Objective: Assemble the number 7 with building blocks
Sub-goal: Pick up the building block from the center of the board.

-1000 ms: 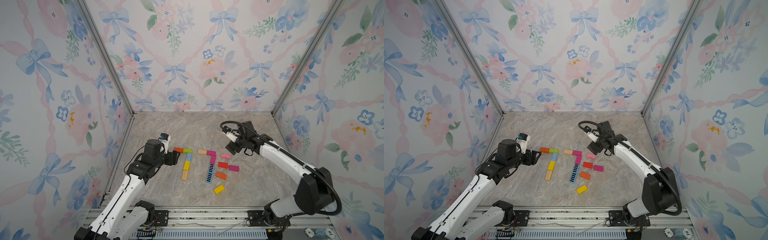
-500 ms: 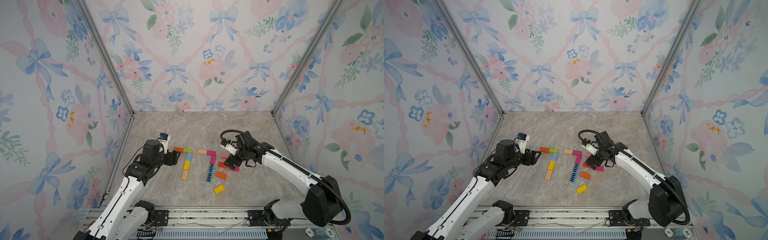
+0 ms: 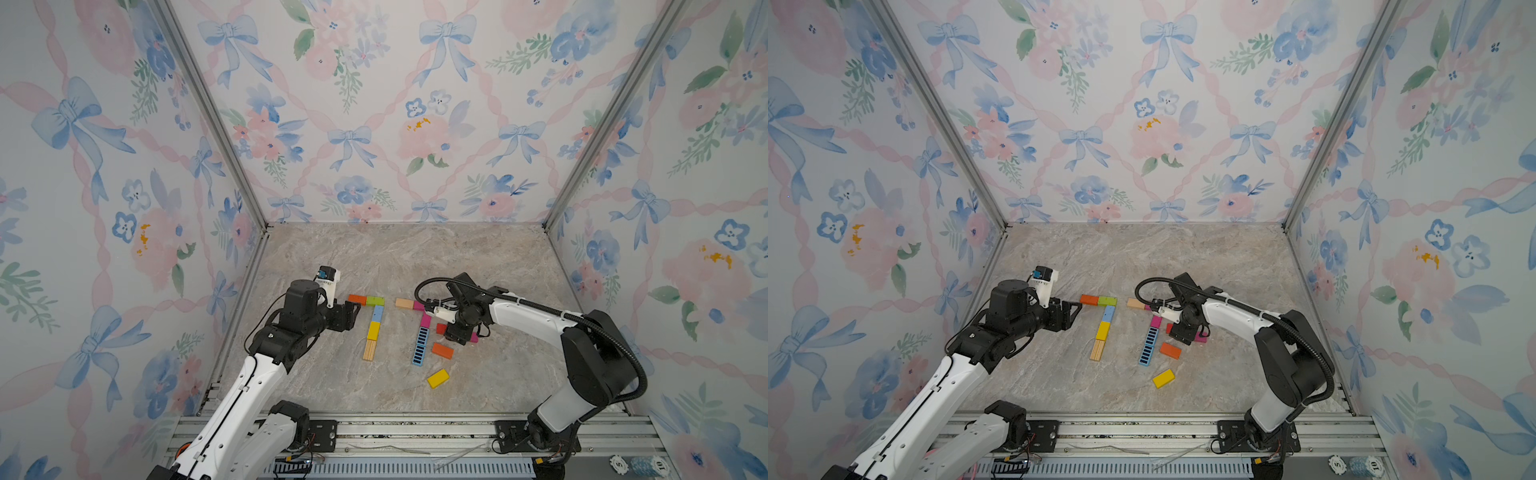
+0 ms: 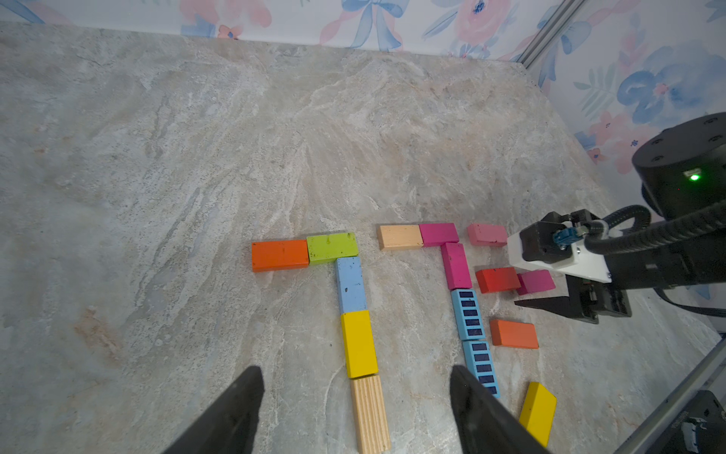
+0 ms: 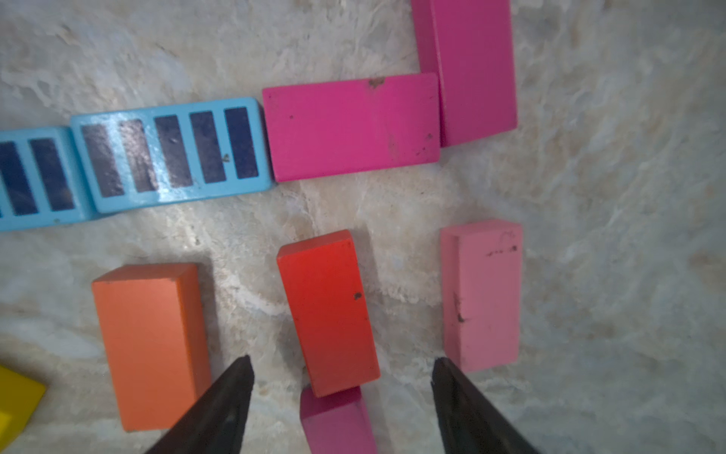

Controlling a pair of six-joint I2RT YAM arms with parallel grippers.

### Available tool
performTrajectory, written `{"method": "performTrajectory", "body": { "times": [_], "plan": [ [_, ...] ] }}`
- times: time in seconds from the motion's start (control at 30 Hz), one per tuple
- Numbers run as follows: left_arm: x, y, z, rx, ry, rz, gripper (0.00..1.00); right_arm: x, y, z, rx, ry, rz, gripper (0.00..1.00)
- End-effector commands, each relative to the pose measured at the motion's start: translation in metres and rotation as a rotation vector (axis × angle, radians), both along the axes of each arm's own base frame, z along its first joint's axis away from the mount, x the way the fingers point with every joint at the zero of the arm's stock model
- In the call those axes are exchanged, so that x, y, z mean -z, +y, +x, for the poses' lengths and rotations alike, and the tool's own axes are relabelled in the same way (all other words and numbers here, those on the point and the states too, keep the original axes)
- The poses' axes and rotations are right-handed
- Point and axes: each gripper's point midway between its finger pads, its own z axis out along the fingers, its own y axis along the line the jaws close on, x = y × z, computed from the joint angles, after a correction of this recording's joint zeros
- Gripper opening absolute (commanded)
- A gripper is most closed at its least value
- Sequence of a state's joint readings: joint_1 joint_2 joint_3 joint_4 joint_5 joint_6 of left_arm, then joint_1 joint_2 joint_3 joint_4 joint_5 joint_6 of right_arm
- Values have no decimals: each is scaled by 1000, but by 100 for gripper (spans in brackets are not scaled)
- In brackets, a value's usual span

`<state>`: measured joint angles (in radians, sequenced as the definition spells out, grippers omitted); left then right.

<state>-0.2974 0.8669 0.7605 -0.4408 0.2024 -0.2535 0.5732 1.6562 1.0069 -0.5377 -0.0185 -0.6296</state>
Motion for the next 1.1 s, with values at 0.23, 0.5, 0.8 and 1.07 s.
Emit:
{"method": "performTrajectory", "body": {
  "times": [0.23,0.5,0.8,1.07],
  "plan": [
    [3,2,1,8,-16,16,77,7,18,16,-48,13,1,60],
    [4,2,1,9,-12,17,78,16,20,8,-63,57,6,52],
    [3,2,1,10,-13,16,78,25,13,-3,-47,95,-15,31],
    [4,1,1,12,-11,16,78,-25,20,1,-34,-26,89,22]
  ]
}}
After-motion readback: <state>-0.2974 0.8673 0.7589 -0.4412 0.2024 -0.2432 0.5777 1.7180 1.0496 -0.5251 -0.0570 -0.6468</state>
